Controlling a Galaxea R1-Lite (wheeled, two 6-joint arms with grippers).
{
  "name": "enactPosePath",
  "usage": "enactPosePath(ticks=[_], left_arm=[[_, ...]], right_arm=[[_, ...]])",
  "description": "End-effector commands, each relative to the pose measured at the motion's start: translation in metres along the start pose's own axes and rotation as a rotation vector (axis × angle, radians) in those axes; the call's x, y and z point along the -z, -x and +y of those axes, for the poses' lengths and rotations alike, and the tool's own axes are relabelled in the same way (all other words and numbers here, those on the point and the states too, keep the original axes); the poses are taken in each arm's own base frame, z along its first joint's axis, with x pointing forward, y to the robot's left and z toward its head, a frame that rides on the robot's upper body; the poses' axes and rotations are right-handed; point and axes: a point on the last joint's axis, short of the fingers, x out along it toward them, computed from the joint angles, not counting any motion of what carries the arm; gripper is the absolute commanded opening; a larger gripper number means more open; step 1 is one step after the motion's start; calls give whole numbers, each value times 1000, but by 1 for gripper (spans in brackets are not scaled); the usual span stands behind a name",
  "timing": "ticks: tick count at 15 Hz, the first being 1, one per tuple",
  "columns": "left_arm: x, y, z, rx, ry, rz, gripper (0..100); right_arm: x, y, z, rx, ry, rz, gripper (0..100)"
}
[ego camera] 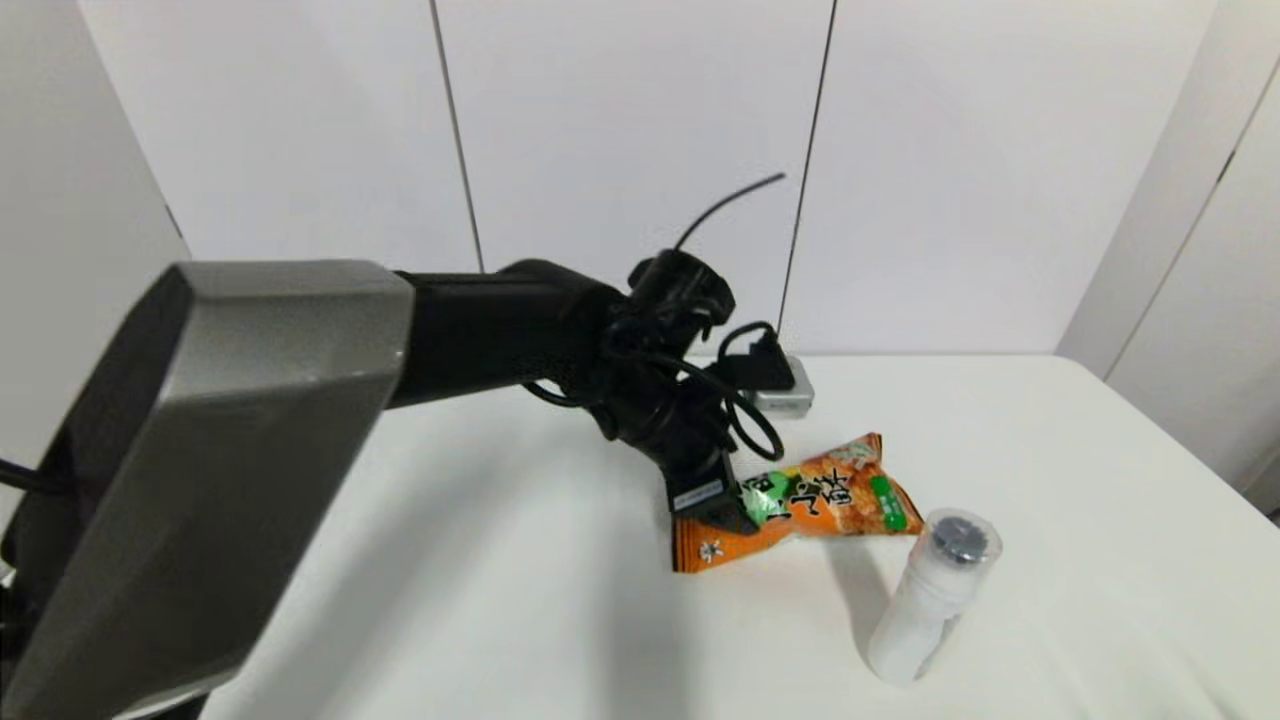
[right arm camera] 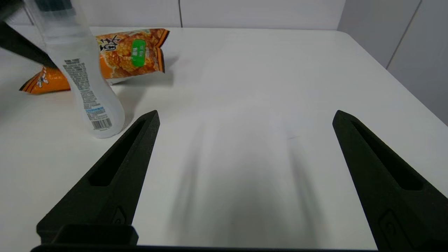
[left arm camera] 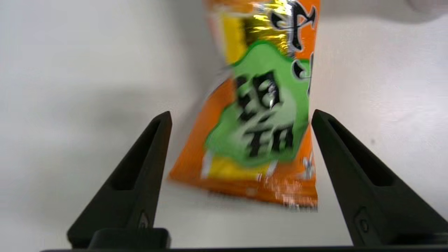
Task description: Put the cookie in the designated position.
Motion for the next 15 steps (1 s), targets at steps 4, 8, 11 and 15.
enactPosePath(ticks=[4, 8, 11, 15], left_arm=[[-34, 99, 2, -276, -19, -155, 100], [-47, 181, -21, -440, -33, -223, 100], [-46, 248, -49, -584, 32, -278, 100], [-19, 316, -85, -739, 147, -323, 100]], right_arm=[[3, -1, 0, -1, 0, 10, 100], [3, -1, 0, -1, 2, 10, 100], [3, -1, 0, -1, 0, 10, 100], [3, -1, 0, -1, 0, 10, 100]])
